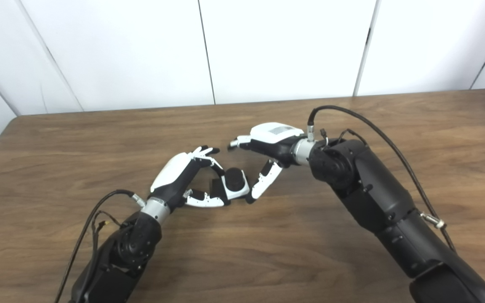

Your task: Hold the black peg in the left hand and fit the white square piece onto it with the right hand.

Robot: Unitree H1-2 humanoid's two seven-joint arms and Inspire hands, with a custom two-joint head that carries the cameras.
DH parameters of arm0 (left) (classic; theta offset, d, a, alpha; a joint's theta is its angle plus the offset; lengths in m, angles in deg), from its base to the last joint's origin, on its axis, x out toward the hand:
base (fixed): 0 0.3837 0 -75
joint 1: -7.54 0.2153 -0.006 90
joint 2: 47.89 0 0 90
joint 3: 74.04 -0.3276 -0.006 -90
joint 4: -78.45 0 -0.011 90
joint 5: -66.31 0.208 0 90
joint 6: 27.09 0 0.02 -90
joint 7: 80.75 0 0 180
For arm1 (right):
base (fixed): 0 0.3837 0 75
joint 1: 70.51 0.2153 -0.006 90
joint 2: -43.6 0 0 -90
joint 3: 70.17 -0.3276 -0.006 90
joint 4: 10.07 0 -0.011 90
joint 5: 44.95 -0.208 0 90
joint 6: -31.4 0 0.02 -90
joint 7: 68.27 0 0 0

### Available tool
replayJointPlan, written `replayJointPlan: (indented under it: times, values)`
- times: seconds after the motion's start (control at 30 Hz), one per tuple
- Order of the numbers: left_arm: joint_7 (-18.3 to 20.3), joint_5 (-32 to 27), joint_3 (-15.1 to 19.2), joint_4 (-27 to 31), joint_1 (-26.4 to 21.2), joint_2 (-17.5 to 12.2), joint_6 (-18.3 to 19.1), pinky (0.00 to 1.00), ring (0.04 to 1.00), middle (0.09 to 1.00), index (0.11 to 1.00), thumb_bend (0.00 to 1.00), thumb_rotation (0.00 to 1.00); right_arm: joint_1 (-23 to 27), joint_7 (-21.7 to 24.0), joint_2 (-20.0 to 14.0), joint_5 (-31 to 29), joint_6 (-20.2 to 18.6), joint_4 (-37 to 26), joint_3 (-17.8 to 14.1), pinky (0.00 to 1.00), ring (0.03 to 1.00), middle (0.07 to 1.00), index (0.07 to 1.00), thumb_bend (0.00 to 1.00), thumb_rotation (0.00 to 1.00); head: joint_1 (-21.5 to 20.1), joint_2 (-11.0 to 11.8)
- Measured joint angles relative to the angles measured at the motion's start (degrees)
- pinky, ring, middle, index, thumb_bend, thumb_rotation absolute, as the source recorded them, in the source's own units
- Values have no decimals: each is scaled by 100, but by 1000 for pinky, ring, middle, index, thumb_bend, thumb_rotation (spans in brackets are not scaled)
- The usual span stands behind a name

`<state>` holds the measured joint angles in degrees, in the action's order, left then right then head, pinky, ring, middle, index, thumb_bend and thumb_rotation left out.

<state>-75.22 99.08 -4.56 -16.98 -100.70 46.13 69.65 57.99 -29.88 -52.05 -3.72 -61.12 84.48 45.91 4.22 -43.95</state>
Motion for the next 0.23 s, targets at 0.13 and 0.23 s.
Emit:
replayJointPlan:
  times: [0.13, 0.23]
  values:
    - [2, 0, 1, 0, 0, 2, 3, 1000, 1000, 936, 492, 518, 83, 2, 12, -23, -43, -42, -15, -51, 883, 954, 970, 1000, 1000, 476, -17, 0]
    - [4, 0, 2, 0, -1, 3, 4, 1000, 1000, 936, 492, 519, 83, 3, 67, -78, -141, -115, -46, -193, 886, 955, 973, 1000, 1000, 512, -26, 0]
